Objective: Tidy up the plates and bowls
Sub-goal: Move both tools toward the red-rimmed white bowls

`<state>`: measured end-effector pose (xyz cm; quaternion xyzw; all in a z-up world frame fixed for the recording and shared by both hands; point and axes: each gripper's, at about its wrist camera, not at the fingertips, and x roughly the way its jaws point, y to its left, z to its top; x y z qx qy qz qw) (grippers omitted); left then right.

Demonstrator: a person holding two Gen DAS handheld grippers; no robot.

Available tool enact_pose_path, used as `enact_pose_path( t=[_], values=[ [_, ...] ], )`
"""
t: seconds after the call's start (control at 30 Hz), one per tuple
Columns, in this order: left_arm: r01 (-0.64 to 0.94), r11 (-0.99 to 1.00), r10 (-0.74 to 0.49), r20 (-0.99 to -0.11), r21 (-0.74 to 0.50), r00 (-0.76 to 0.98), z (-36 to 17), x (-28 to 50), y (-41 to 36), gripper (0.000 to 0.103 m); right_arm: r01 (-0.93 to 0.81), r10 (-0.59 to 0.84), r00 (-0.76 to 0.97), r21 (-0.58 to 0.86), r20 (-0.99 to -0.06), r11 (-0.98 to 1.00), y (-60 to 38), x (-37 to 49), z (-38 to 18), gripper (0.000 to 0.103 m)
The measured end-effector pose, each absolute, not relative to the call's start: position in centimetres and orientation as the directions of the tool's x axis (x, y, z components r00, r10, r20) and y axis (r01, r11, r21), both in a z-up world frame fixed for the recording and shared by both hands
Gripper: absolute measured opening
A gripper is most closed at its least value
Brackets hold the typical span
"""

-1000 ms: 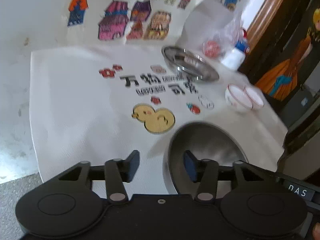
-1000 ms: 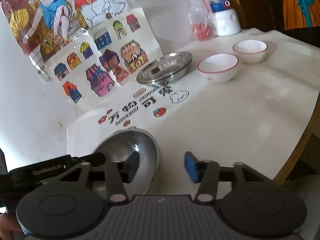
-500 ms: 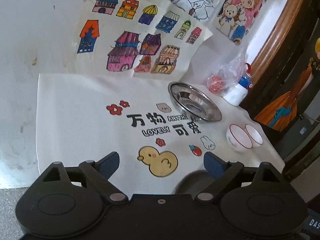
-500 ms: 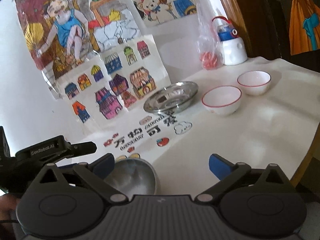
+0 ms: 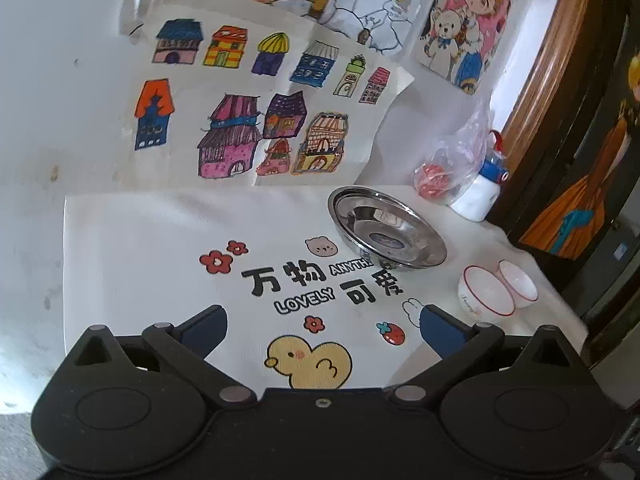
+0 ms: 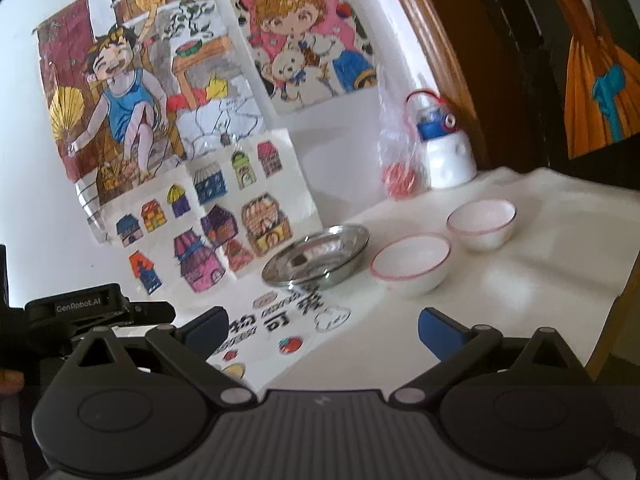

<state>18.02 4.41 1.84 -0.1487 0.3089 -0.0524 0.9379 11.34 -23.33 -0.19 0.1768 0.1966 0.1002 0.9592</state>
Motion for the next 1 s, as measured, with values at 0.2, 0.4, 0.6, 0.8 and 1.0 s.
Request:
enact_pose_path(
  t=[0.2, 0.4, 0.6, 0.8, 1.0],
  values=[
    [0.068, 0.976, -0.174, -0.556, -0.206, 0.813, 3.2, 19.5, 2.3, 0.102, -0.088, 0.205, 0.93, 0.358, -0.304, 0.93, -24.6, 11.7, -0.9, 0.103],
    [0.186, 0.982, -0.172, -0.612, -0.042, 0.772, 4.1, 22.5, -1.2, 0.102, -0.031, 0.185, 0.917, 0.401, -0.352, 0.916, -27.9, 13.8, -2.0, 0.103],
    [0.221, 0.945, -0.326, -0.719, -0.24, 0.614, 3.4, 27.4, -2.7, 0.102, 0.063, 0.147, 0.888, 0.431, -0.437, 0.9, -31.8, 17.9, -2.7, 0.103],
    [0.225, 0.948, -0.318, -0.745, -0.227, 0.587, 2.3, 30.8, -6.6, 0.102, 0.088, 0.137, 0.875, 0.431, -0.464, 0.898, -33.1, 21.7, -3.2, 0.103],
    [0.24, 0.945, -0.319, -0.776, -0.221, 0.544, 1.1, 32.9, -9.8, 0.102, 0.097, 0.11, 0.862, 0.373, -0.496, 0.923, -32.8, 24.1, -3.6, 0.1]
  ],
)
